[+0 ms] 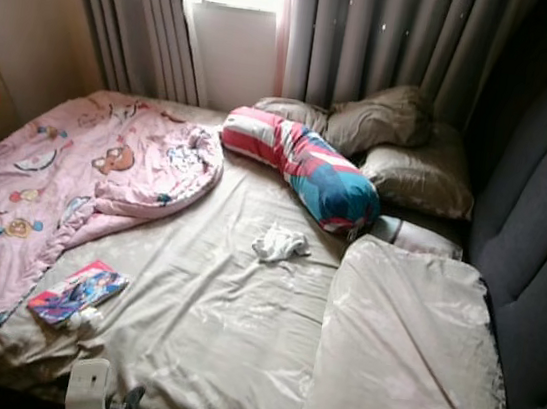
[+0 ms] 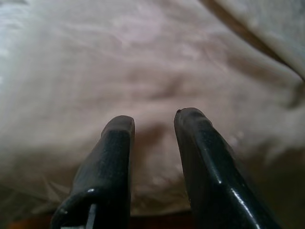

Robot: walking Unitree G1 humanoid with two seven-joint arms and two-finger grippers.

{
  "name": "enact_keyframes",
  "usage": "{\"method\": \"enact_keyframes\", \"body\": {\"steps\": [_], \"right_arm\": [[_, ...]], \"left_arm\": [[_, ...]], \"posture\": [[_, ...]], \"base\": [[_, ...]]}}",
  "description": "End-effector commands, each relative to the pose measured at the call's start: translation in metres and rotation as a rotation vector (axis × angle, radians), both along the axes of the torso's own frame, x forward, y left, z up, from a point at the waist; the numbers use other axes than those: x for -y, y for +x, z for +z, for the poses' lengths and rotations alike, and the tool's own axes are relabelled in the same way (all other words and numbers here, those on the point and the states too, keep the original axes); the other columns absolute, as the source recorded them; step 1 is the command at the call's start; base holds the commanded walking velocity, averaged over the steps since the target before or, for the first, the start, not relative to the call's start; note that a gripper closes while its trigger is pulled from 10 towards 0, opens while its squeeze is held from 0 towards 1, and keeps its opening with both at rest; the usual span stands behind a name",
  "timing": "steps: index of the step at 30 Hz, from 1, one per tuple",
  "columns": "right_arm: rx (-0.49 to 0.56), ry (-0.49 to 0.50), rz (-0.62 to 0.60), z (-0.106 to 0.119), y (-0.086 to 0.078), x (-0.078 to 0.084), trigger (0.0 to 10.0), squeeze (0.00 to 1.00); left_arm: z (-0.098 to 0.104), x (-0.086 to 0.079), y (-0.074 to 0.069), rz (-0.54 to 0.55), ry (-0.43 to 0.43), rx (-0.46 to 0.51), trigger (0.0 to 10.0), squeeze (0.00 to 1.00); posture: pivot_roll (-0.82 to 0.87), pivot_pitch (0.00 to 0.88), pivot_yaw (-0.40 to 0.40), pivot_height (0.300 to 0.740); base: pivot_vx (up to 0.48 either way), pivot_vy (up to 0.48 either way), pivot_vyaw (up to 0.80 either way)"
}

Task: Clean up the room

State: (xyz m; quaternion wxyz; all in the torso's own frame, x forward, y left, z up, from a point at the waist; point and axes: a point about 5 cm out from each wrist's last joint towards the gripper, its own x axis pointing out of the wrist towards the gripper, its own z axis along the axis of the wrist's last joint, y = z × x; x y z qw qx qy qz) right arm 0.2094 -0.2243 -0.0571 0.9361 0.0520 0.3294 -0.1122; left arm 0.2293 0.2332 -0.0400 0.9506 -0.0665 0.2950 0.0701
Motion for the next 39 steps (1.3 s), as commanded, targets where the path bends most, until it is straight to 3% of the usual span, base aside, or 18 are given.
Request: {"method": "enact_keyframes", "body": {"steps": [1,7,16,31,39], "right_arm": [[-0.038,0.023,-0.006,-0.004,-0.004,-0.002,10.0,0.00],[-0.197,0.080,0.037,-0.022,-0.024,-0.019,10.0,0.00],[-0.225,0.096,0.062,-0.028,-0.031,-0.032,10.0,0.00],[-0.236,0.122,-0.020,-0.030,-0.041,-0.021,10.0,0.00],[-0.257,0.131,-0.045,-0.033,-0.050,-0.013,10.0,0.00]], "left_arm": [[-0.012,0.000,-0.013,0.010,0.009,-0.101,10.0,0.00],[-0.031,0.009,-0.036,-0.009,0.033,-0.247,10.0,0.00],[-0.031,0.012,-0.034,-0.004,0.025,-0.263,10.0,0.00],[-0.031,0.011,-0.034,-0.027,0.041,-0.265,10.0,0.00],[-0.031,0.010,-0.035,-0.034,0.041,-0.265,10.0,0.00]], "posture": [[-0.05,0.000,0.010,0.740],[-0.05,0.000,0.005,0.740],[-0.02,0.000,0.008,0.740],[-0.05,0.000,0.036,0.740],[-0.05,0.000,0.038,0.740]], "base": [[0.000,0.000,0.00],[0.000,0.000,0.00],[0.000,0.000,0.00],[0.000,0.000,0.00],[0.000,0.420,0.00]]}}
